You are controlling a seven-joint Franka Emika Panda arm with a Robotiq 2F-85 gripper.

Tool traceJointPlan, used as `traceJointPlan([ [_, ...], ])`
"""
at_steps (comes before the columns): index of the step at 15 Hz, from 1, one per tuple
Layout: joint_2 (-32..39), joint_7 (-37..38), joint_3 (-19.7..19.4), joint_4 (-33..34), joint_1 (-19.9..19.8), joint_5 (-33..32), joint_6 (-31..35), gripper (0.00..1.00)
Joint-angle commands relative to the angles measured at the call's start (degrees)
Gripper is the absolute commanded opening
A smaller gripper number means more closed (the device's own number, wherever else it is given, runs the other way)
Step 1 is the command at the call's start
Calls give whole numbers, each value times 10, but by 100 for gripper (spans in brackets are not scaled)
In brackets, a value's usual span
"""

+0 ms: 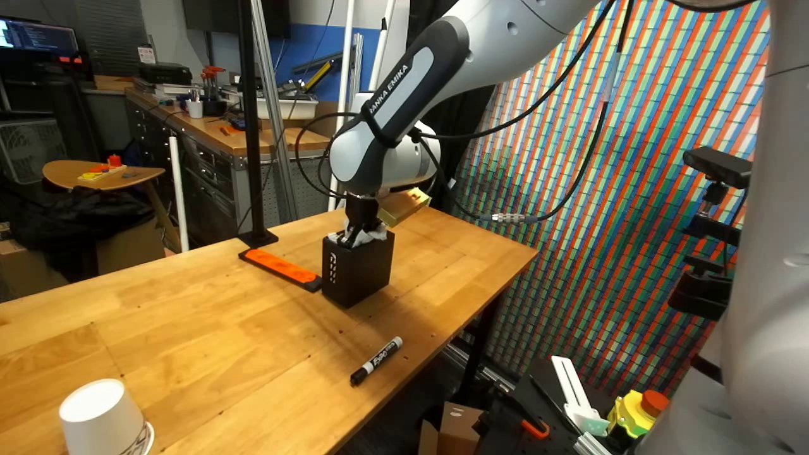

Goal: Pick up the white towel from the table and put it in the black basket.

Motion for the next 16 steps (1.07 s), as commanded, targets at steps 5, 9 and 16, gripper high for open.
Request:
traceJointPlan([
  [5,-30,-26,-3,-1,2,-9,-43,5],
  [9,-69,-15,-3,-10,14,-26,-67,55],
  [16,-147,4,-8,-13,33,-67,-101,40],
])
